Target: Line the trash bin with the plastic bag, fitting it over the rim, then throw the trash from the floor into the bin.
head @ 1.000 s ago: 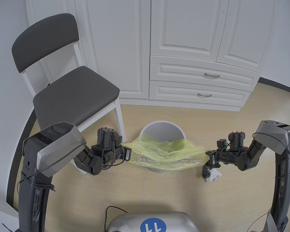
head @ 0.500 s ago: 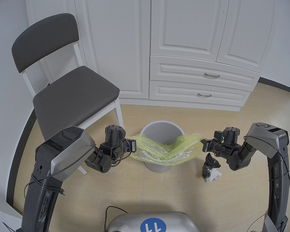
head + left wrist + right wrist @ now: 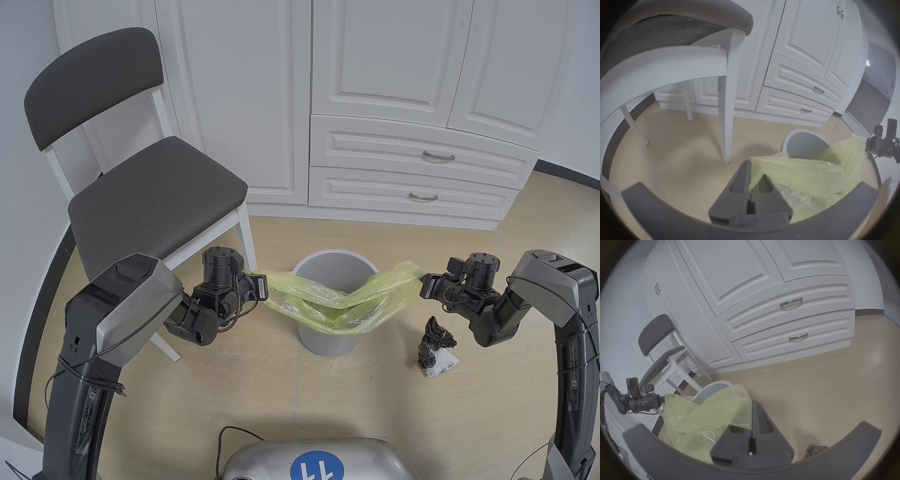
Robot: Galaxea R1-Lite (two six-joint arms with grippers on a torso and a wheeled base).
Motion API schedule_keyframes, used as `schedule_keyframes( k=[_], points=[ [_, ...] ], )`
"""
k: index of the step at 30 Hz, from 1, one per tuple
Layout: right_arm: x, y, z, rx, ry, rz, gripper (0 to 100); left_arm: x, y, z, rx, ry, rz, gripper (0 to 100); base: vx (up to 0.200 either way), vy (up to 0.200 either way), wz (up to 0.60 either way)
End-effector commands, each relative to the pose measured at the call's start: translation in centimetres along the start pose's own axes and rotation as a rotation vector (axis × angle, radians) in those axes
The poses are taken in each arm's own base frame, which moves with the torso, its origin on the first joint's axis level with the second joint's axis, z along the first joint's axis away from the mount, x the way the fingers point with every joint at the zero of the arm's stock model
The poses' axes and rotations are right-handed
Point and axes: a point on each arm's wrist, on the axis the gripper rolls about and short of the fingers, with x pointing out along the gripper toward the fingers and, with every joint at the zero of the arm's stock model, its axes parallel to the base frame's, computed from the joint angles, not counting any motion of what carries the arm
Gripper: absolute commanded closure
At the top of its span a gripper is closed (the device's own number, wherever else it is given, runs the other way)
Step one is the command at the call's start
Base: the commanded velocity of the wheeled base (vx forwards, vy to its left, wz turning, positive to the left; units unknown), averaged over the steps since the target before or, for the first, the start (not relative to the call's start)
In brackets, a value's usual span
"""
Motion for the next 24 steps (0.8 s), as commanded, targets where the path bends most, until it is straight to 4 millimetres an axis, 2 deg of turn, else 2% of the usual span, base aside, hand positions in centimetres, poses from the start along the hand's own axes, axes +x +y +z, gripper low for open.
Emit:
schedule_keyframes(
  k=[1, 11, 17, 24],
  points=[
    [0.1, -0.3, -1.0, -0.002, 0.029, -0.007, 100, 0.1, -0.1, -1.1, 0.009, 0.032, -0.001, 100, 0.000, 0.000, 0.00],
    [0.2, -1.3, -3.8, -0.068, 0.149, -0.037, 100, 0.7, 0.2, -3.5, 0.032, 0.115, 0.010, 100, 0.000, 0.000, 0.00],
    [0.5, -1.9, -5.5, -0.085, 0.184, -0.044, 100, 1.1, 1.2, -5.4, 0.106, 0.156, 0.027, 100, 0.000, 0.000, 0.00],
    [0.7, -1.7, -6.5, -0.091, 0.204, -0.037, 100, 1.7, 1.5, -5.2, 0.096, 0.125, 0.029, 100, 0.000, 0.000, 0.00]
  ],
)
